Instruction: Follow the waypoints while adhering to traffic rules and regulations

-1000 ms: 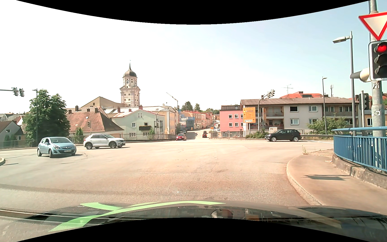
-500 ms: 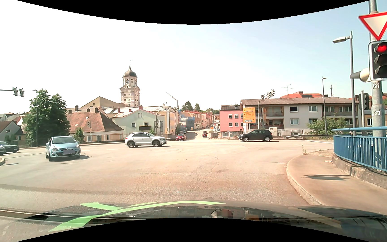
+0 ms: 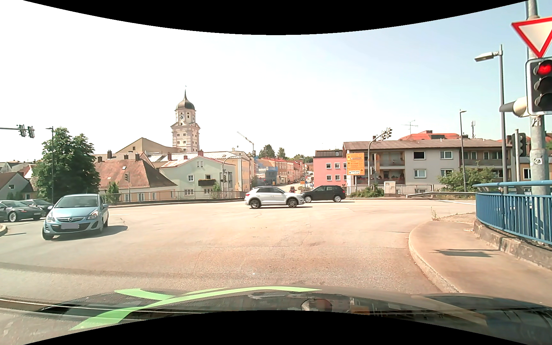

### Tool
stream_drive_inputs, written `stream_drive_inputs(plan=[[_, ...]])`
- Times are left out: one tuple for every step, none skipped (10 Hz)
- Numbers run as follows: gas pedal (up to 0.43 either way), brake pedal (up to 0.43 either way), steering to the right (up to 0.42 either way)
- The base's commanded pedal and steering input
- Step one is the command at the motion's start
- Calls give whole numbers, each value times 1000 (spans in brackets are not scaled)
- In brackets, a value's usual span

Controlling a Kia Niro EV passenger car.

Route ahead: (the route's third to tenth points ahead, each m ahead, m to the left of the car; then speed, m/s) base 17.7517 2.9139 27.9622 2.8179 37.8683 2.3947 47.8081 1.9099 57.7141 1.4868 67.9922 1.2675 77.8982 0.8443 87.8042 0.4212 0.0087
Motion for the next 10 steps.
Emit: stream_drive_inputs(plan=[[0,250,-7],[0,256,-7],[0,256,-7],[0,256,-7],[0,262,-7],[0,256,-6],[0,256,-7],[0,256,-7],[0,256,-7],[0,256,-7]])
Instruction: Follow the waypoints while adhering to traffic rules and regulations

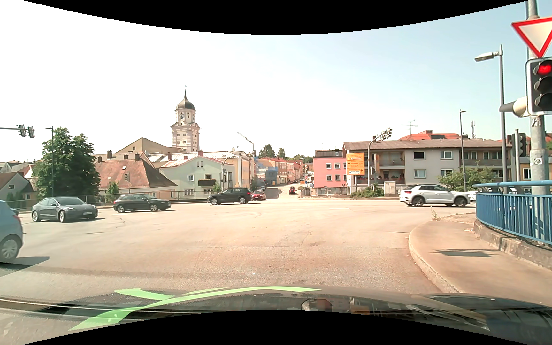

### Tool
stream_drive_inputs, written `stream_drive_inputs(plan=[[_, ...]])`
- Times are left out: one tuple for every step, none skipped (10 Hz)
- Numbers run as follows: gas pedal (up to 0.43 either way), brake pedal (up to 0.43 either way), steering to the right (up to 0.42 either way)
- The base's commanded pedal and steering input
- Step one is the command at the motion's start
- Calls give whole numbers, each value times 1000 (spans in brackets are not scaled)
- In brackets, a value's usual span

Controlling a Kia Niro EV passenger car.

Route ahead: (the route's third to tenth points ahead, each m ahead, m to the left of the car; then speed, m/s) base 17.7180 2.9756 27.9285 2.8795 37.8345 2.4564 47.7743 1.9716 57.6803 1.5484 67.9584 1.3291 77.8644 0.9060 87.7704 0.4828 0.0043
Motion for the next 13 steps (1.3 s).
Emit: stream_drive_inputs(plan=[[0,256,-7],[0,256,-7],[0,256,-6],[0,256,-7],[0,256,-7],[0,256,-7],[0,256,-7],[0,256,-7],[0,256,-7],[0,256,-7],[0,256,-6],[0,256,-7],[0,256,-7]])
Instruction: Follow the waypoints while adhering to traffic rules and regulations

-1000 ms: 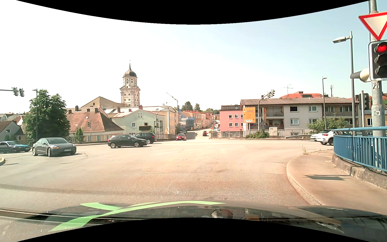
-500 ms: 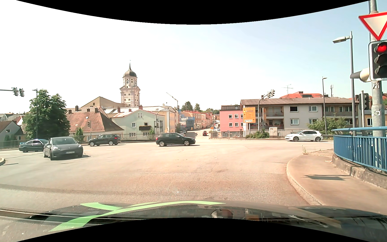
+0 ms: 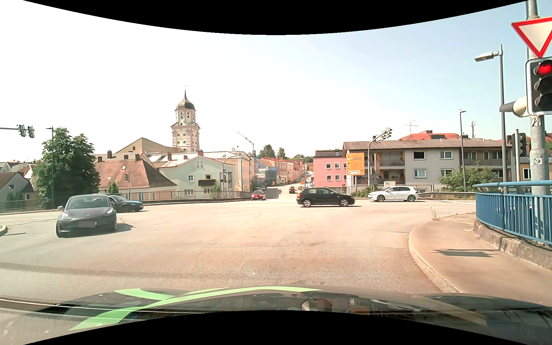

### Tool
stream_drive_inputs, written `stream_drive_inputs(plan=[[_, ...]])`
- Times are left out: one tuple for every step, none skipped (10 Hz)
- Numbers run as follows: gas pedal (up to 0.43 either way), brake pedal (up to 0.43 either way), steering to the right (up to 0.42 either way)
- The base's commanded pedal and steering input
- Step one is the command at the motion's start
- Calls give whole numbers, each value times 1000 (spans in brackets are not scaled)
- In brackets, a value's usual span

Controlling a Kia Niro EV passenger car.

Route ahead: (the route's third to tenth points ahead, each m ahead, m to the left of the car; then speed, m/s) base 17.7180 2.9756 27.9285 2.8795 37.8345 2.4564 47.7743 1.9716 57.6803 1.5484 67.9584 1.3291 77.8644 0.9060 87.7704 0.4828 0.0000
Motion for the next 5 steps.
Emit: stream_drive_inputs(plan=[[0,256,-7],[0,256,-7],[0,256,-7],[0,256,-7],[0,256,-7]])
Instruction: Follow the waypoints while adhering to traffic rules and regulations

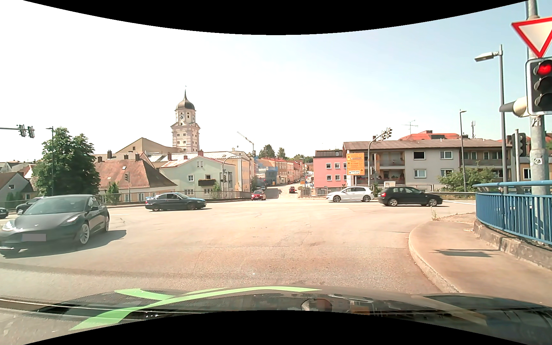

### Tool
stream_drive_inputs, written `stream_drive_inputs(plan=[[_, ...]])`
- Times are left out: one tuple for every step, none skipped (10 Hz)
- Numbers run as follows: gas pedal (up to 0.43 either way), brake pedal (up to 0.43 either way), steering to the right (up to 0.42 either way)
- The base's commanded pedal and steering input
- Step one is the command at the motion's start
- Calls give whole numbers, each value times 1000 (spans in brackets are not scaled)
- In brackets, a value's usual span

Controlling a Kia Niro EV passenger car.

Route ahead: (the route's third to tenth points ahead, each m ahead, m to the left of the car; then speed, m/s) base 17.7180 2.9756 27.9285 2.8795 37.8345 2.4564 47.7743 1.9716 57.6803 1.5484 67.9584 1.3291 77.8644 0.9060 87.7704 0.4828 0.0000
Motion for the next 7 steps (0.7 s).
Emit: stream_drive_inputs(plan=[[0,256,-7],[0,262,-7],[0,262,-6],[0,262,-7],[0,256,-7],[0,256,-7],[0,256,-7]])
